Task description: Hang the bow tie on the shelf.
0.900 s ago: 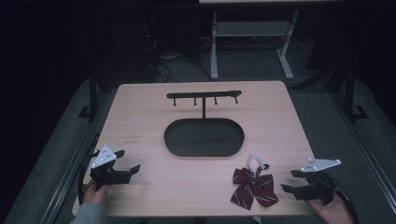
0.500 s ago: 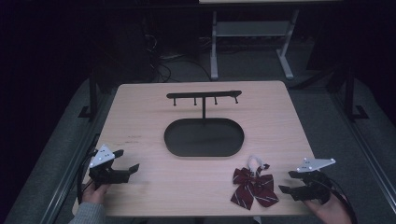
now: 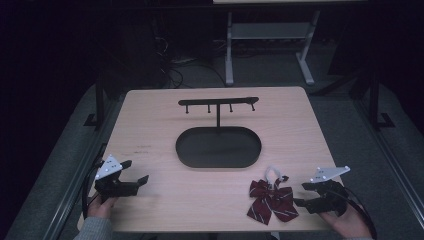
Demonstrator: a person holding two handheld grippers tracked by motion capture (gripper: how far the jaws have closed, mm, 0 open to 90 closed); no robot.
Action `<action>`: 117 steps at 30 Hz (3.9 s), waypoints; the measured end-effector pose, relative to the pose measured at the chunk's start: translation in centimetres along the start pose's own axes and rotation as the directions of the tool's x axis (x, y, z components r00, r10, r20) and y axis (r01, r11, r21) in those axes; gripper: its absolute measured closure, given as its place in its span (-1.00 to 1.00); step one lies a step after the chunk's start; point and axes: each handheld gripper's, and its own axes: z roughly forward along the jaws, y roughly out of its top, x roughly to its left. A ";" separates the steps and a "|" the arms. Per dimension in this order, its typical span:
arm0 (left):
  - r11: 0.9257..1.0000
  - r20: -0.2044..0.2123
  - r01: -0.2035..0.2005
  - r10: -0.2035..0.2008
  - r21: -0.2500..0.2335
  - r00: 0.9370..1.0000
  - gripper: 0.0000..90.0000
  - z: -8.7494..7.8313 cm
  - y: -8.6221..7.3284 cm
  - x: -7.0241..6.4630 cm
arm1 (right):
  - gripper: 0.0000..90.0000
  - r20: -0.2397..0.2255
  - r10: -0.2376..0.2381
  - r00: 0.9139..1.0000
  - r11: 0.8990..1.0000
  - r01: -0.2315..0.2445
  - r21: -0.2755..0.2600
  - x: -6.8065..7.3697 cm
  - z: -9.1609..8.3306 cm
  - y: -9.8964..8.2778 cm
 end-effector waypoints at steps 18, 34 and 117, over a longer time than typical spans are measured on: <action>1.000 0.004 -0.007 0.007 -0.001 1.000 -0.71 0.0 0.1 0.1 | 0.07 -0.027 -0.074 0.997 0.996 0.075 0.047 0.4 -0.4 3.7; 1.000 0.005 -0.003 0.003 -0.003 1.000 -0.71 0.0 0.0 0.1 | 0.32 -0.029 -0.146 0.989 0.977 0.149 0.150 0.3 1.5 7.9; 1.000 0.011 -0.010 0.011 -0.006 1.000 -0.71 -0.1 0.3 -0.2 | 0.95 -0.092 -0.196 0.976 0.925 0.215 0.313 -1.0 5.7 12.7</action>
